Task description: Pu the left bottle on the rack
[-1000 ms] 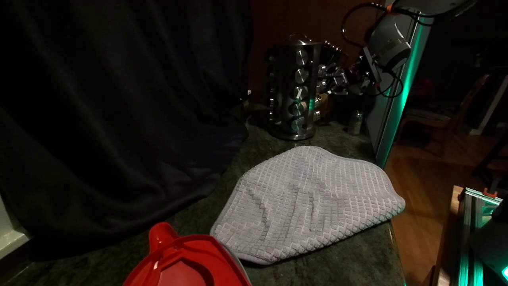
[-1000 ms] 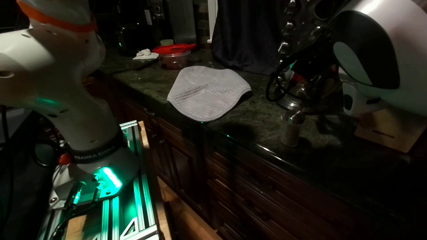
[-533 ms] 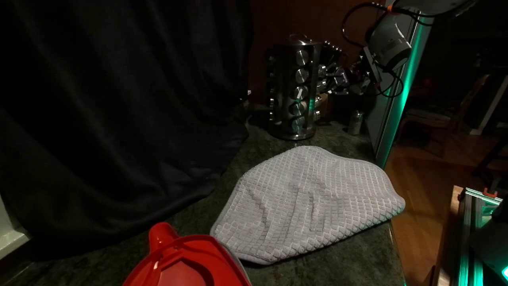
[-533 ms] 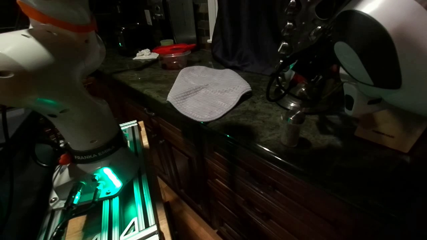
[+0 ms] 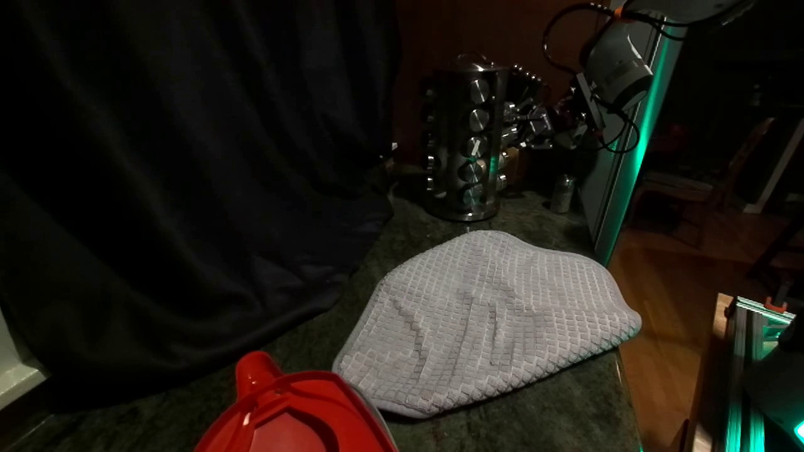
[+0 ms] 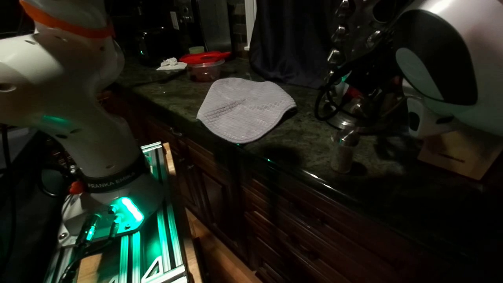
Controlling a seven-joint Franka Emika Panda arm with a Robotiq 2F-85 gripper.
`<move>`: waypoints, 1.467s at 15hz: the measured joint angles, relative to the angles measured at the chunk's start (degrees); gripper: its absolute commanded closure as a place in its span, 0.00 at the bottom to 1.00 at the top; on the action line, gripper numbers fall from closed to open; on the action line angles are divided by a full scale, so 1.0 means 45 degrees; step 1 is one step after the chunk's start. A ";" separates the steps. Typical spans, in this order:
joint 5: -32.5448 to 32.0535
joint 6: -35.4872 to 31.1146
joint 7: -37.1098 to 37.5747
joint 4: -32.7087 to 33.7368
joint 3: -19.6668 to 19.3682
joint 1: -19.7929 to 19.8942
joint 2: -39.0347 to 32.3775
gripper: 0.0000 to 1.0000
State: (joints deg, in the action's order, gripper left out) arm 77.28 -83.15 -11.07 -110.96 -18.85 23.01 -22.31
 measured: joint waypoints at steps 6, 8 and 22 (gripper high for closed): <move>-0.0002 -0.0008 0.0021 -0.0001 -0.0005 0.0000 -0.0001 0.22; -0.0003 -0.0044 0.0053 -0.0002 -0.0024 0.0000 0.0000 0.14; -0.0025 -0.0101 0.0762 -0.0003 -0.0091 0.0030 0.0016 0.00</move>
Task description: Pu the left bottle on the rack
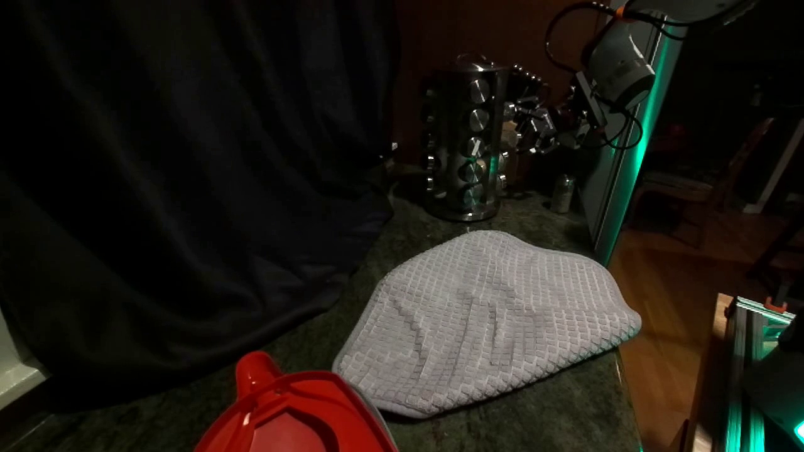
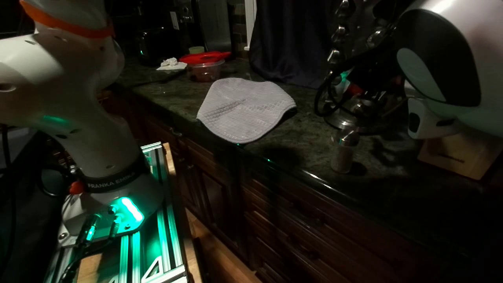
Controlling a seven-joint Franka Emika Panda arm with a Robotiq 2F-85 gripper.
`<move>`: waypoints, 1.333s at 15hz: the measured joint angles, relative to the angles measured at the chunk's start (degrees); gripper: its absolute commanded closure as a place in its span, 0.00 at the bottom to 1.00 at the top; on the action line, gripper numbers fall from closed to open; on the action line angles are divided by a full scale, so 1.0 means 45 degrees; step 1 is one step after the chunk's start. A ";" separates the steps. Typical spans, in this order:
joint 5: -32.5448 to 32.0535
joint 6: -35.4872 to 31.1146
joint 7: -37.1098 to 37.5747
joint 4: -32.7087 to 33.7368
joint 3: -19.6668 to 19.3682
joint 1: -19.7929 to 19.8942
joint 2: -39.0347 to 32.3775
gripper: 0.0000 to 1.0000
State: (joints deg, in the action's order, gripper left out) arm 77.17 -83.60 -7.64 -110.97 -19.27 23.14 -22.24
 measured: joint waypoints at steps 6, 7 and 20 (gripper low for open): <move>-0.0060 -0.0001 -0.0010 0.0136 -0.0083 0.0009 0.0102 0.42; -0.0081 -0.0002 -0.0009 0.0187 -0.0110 0.0009 0.0102 0.50; -0.0939 -0.0428 -0.0009 0.0357 -0.0134 -0.0065 0.0099 0.00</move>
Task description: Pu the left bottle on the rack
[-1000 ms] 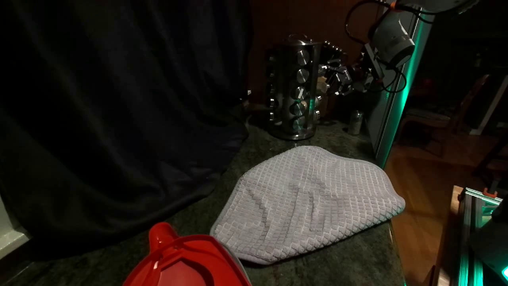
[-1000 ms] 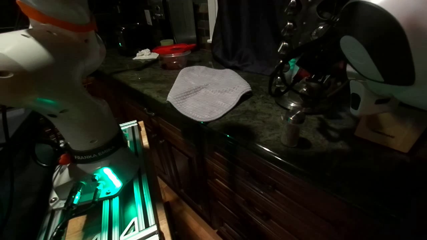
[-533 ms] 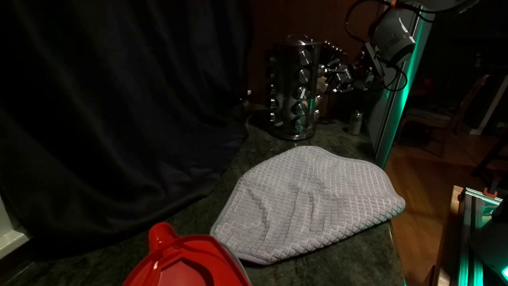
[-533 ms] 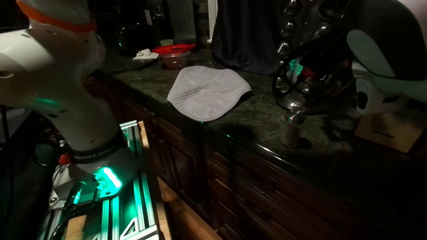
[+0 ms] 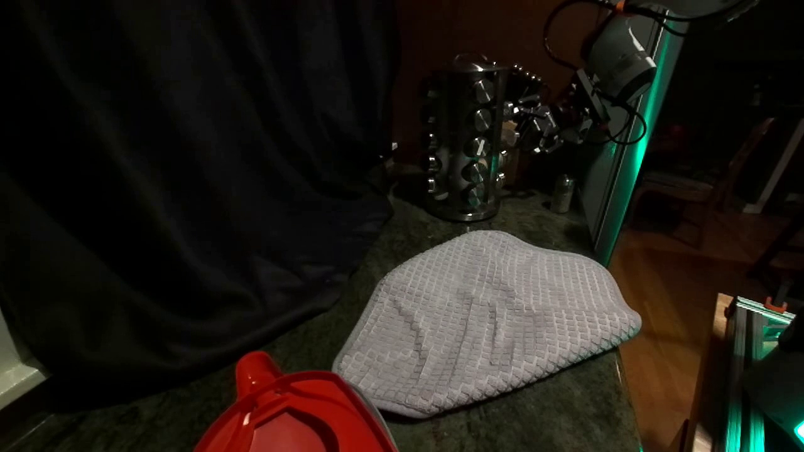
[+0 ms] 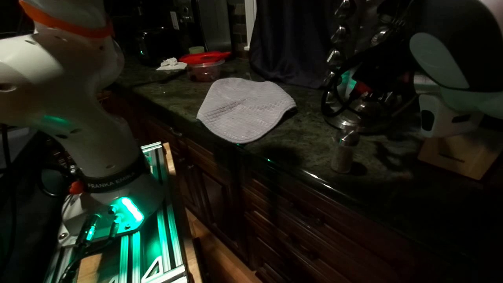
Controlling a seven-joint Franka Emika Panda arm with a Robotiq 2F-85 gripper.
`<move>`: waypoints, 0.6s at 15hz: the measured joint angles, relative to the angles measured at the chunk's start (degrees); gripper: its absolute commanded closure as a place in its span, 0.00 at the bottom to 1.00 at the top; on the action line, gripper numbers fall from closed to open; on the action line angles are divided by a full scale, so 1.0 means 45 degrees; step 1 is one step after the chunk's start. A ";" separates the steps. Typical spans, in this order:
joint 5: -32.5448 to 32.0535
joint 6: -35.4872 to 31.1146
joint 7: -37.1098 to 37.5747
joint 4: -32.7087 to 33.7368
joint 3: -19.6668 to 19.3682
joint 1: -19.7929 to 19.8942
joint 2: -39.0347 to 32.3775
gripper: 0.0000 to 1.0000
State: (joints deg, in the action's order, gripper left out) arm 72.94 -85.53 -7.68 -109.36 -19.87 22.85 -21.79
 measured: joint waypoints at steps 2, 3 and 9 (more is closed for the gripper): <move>-0.0082 -0.0448 0.0000 0.0068 0.0008 -0.0044 0.0000 0.00; -0.0101 -0.0649 0.0000 0.0128 0.0012 -0.0069 0.0000 0.00; -0.0135 -0.1009 0.0000 0.0395 0.0093 -0.0170 -0.0003 0.18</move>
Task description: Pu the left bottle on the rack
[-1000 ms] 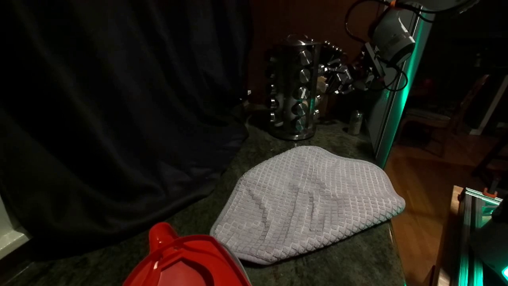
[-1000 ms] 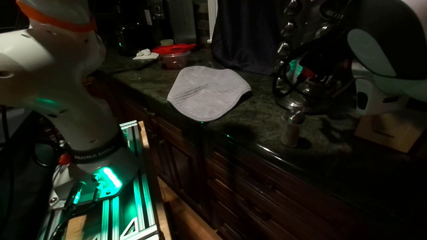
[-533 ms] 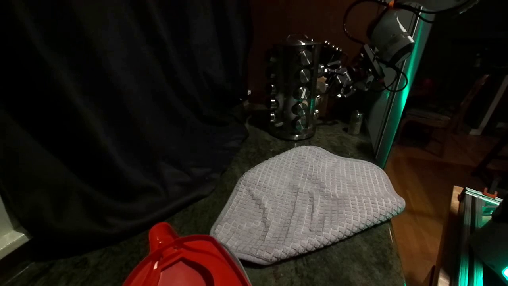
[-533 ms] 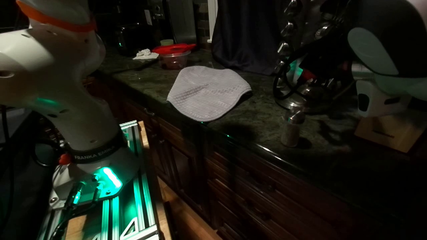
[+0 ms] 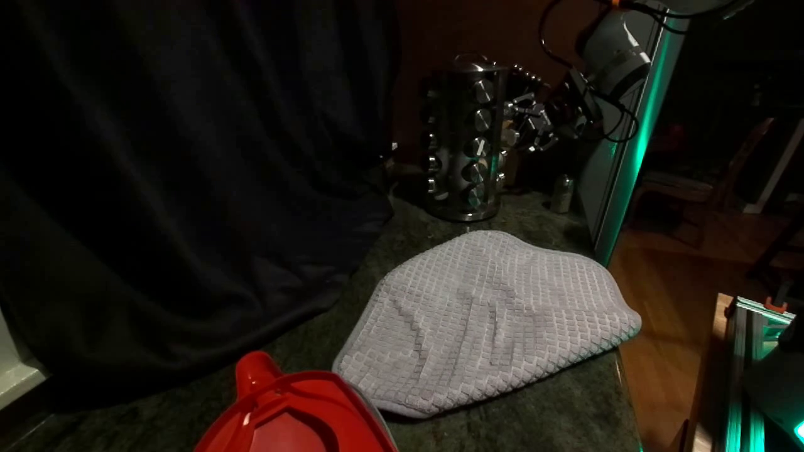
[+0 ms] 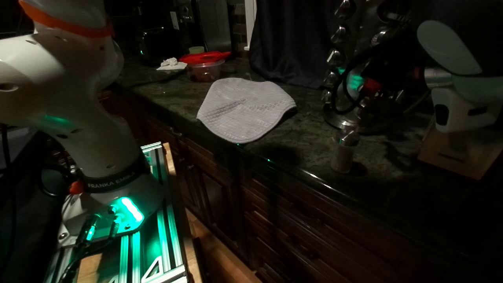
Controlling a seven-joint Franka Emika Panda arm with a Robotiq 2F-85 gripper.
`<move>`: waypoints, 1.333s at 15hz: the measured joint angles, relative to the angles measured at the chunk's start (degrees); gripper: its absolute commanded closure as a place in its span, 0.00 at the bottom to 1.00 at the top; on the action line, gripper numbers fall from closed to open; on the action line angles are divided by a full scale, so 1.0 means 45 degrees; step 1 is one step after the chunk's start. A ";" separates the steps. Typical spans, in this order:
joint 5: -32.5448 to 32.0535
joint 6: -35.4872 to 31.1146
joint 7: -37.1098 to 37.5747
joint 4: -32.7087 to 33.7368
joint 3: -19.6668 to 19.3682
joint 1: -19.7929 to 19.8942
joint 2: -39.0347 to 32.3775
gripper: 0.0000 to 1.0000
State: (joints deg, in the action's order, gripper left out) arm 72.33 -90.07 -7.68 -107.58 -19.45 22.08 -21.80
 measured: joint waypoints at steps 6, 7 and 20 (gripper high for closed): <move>-0.0168 -0.0036 0.0021 0.0099 0.0098 -0.0074 -0.0068 0.69; -0.0185 -0.0086 0.0022 0.0106 0.0104 -0.0087 -0.0068 0.72; -0.0462 -0.0124 0.0508 0.0133 0.0221 -0.0153 0.0113 0.73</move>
State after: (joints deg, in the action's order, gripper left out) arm 70.26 -90.63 -5.40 -106.98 -18.46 21.40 -21.29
